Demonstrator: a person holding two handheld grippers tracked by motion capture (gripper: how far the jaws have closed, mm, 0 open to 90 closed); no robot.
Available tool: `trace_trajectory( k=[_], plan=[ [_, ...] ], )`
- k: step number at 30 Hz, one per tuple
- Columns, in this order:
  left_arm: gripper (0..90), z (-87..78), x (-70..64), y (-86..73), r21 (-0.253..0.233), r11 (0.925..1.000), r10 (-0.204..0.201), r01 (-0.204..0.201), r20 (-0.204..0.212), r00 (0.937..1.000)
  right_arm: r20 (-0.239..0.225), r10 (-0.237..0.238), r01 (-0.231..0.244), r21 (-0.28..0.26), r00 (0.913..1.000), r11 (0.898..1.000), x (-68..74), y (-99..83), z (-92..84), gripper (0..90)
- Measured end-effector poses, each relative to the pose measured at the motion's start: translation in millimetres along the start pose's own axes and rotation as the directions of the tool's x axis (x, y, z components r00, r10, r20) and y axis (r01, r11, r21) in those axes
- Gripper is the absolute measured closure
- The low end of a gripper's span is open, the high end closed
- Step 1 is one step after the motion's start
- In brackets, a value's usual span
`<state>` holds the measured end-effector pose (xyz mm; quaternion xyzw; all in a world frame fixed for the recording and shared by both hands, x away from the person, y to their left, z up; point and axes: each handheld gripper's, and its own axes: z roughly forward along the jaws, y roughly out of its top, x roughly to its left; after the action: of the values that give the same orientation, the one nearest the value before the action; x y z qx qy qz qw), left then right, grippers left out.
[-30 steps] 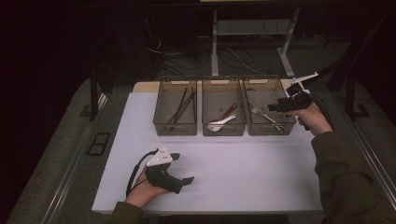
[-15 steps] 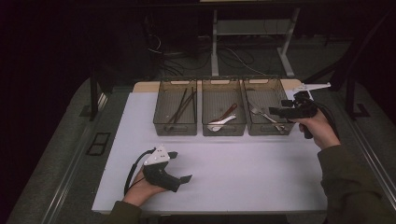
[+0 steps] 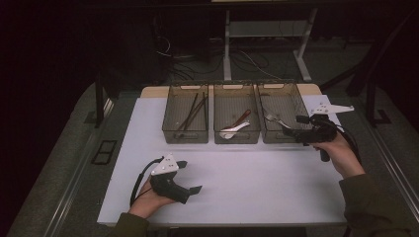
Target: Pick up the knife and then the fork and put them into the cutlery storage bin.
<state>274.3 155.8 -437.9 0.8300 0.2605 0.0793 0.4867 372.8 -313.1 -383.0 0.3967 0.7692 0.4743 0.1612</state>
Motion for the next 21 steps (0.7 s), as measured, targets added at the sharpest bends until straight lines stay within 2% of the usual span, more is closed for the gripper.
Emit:
trace_trajectory(
  k=[3,11,18,21],
  plan=[
    [0.0,0.3,-0.4,0.1,0.006,1.0000,0.001,-0.001,0.000,1.0000,-0.005,-0.014,0.013,-0.012,0.9999,1.000,6.5,-5.8,-4.7,17.7],
    [0.0,0.6,-1.3,-0.2,0.007,1.0000,0.002,-0.002,0.005,1.0000,-0.042,-0.010,0.008,-0.036,0.9991,0.999,20.1,-21.7,-15.6,16.8],
    [0.0,0.2,-1.7,-0.1,0.004,1.0000,0.001,-0.001,0.006,1.0000,-0.050,-0.016,0.015,-0.038,0.9986,0.999,30.9,-40.0,-20.1,14.9],
    [0.0,0.0,-1.8,0.0,0.004,1.0000,0.002,-0.002,0.005,1.0000,-0.047,-0.005,0.002,-0.054,0.9989,0.999,35.3,-48.6,-22.4,14.5]
  ],
)
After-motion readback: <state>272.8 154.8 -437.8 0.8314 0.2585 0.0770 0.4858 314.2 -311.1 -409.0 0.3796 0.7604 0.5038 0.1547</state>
